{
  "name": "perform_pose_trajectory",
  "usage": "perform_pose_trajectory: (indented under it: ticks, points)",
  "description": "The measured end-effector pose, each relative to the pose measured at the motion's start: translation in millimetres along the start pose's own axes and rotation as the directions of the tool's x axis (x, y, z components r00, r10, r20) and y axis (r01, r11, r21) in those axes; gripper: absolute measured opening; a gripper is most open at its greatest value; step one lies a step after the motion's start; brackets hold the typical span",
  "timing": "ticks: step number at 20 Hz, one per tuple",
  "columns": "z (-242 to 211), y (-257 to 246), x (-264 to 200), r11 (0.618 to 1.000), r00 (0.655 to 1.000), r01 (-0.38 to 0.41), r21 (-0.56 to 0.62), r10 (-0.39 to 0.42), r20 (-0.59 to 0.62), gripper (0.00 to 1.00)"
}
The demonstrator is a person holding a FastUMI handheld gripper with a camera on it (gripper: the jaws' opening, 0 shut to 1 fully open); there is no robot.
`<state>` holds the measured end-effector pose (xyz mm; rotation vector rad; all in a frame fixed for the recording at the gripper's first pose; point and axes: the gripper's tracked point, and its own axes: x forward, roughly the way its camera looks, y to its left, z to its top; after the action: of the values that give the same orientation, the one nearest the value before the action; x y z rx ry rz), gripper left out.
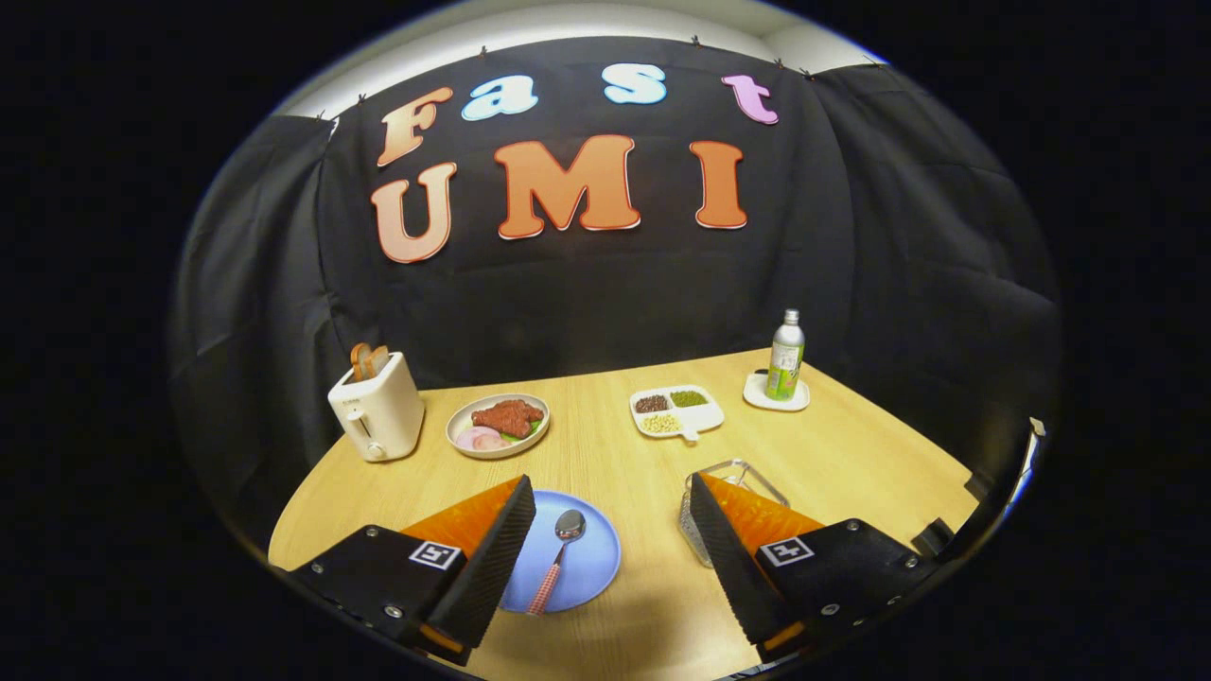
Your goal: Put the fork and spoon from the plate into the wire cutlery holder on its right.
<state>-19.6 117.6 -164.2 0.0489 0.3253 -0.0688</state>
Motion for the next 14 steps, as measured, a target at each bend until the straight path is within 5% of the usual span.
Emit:
perform_pose_trajectory:
  ticks: [10,14]
  points:
    - [-99.5,39.7,45.5,0.997,0.987,-0.024,-0.079,0.011,-0.162,0.98]
    - [-123.3,46.4,52.6,0.994,0.978,-0.025,-0.109,0.002,-0.207,0.82]
